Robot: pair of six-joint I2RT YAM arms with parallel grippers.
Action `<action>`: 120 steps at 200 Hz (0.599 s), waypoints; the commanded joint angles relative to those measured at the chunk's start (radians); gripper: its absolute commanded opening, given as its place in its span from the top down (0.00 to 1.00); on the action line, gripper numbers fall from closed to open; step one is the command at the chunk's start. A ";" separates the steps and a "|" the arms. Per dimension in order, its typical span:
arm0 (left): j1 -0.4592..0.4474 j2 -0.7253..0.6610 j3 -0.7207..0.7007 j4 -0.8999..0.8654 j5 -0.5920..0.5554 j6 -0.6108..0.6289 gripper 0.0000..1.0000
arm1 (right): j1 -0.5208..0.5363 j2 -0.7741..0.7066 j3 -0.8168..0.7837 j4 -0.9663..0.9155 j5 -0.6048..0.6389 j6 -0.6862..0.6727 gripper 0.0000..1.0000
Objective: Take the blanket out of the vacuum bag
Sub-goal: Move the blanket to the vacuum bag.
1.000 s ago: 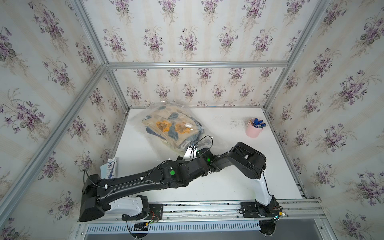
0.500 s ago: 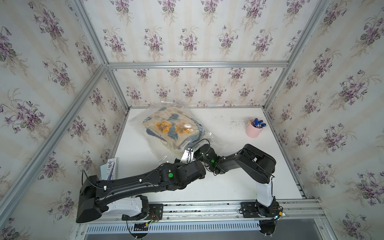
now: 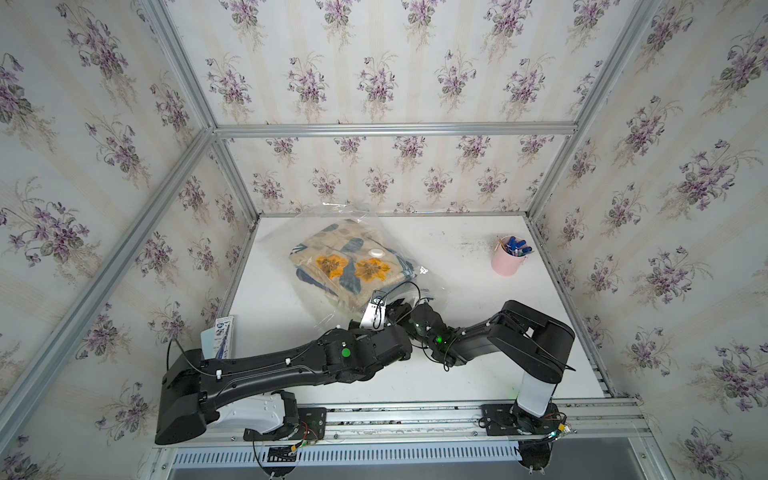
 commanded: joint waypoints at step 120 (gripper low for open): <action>0.003 -0.059 0.022 -0.022 -0.087 0.002 1.00 | 0.146 -0.078 -0.200 0.127 0.012 0.042 1.00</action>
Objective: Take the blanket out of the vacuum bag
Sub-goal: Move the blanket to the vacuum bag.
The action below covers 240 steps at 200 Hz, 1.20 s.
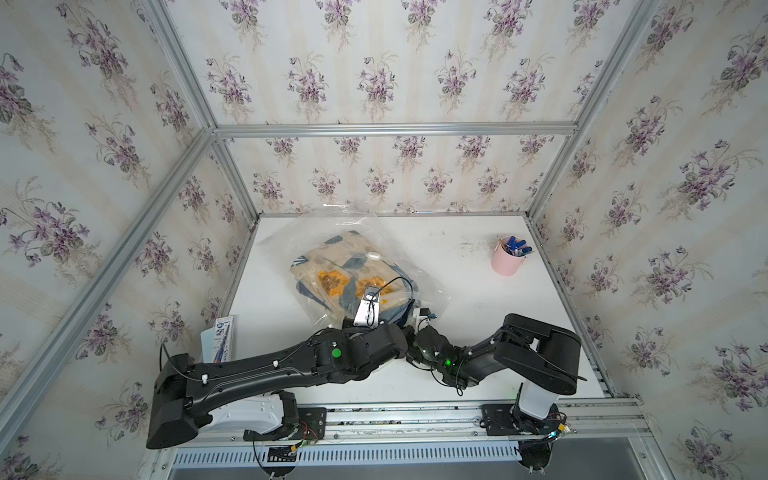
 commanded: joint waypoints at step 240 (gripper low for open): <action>-0.040 -0.061 0.062 -0.128 -0.008 0.005 0.87 | 0.089 -0.709 -0.288 -0.344 0.089 -0.197 0.70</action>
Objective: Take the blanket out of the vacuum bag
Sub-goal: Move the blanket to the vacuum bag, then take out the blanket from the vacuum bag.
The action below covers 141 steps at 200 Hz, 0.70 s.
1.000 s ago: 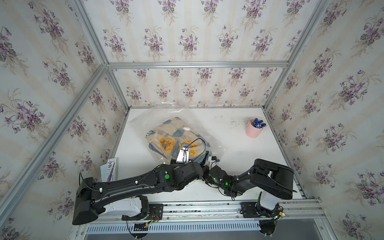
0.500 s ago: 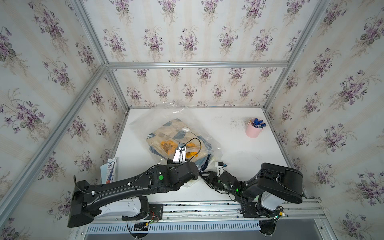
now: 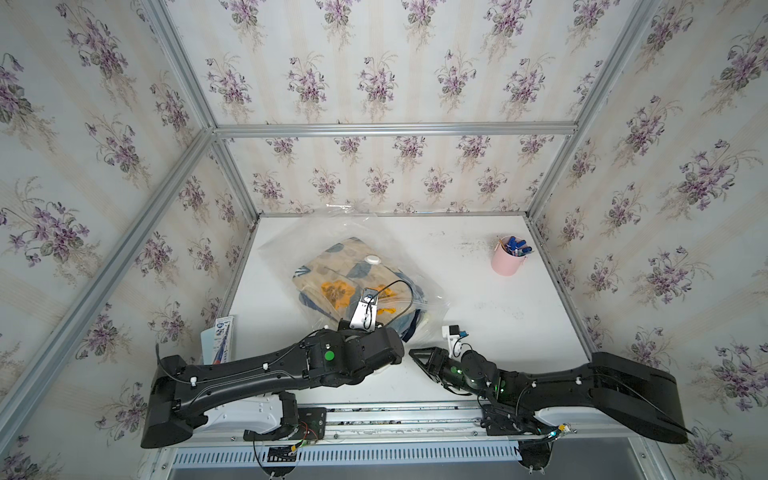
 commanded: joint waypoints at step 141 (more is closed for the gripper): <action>-0.001 -0.062 -0.016 0.028 0.058 -0.047 0.85 | -0.141 0.392 0.254 0.314 -0.251 -0.081 0.52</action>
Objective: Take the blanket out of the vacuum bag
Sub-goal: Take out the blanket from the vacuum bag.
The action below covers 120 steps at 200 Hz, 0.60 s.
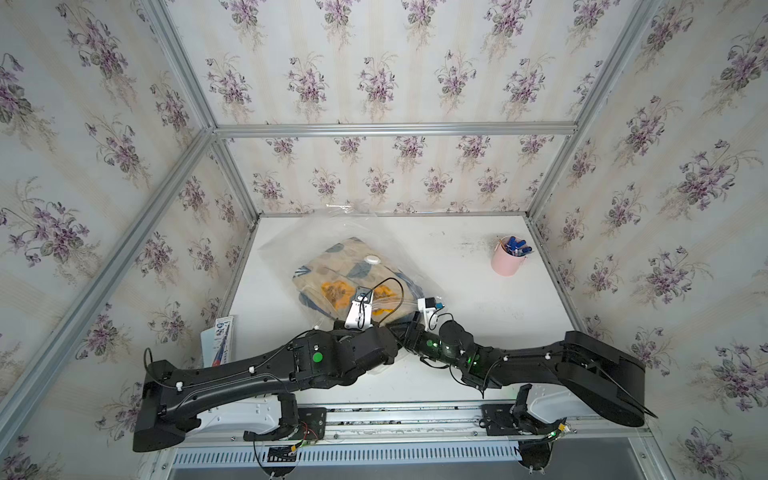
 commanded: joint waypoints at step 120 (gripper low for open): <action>0.001 -0.035 -0.035 0.055 0.025 -0.009 0.84 | -0.002 0.062 -0.065 0.194 -0.079 0.088 0.53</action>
